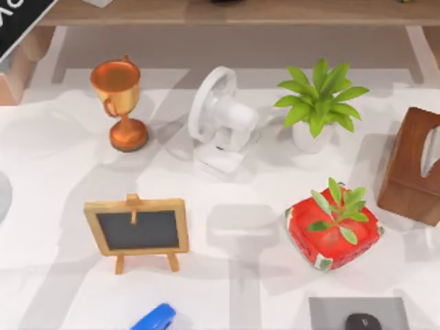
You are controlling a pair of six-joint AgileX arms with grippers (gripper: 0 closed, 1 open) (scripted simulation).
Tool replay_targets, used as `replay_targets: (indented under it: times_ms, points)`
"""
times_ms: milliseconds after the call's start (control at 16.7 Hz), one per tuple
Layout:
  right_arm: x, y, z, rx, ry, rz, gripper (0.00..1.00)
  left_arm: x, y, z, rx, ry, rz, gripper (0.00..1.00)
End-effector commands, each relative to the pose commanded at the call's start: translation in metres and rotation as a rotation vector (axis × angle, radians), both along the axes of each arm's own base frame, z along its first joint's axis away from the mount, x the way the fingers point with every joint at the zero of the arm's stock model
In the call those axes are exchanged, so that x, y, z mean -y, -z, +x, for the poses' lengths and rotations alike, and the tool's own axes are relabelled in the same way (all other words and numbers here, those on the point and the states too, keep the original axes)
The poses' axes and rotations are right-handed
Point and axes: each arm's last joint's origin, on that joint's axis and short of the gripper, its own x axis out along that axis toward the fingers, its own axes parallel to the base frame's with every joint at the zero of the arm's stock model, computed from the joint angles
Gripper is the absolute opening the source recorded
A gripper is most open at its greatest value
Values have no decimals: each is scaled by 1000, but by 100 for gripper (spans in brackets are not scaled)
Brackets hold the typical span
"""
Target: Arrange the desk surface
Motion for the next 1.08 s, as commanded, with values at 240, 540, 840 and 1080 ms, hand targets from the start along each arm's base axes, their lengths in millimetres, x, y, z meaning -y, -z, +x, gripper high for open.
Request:
replay_targets:
  times_ms: [240, 540, 840, 1080]
  points:
    - [0, 0, 0, 0, 0, 0, 100, -2, -7, -22, -4, 2, 3, 0]
    - [0, 0, 0, 0, 0, 0, 100, -3, -8, -23, -1, -3, 2, 0]
    - [0, 0, 0, 0, 0, 0, 100, -58, -45, -24, 123, -58, 25, 0]
    - [0, 0, 0, 0, 0, 0, 100, -160, -56, -10, 185, -246, 216, 0]
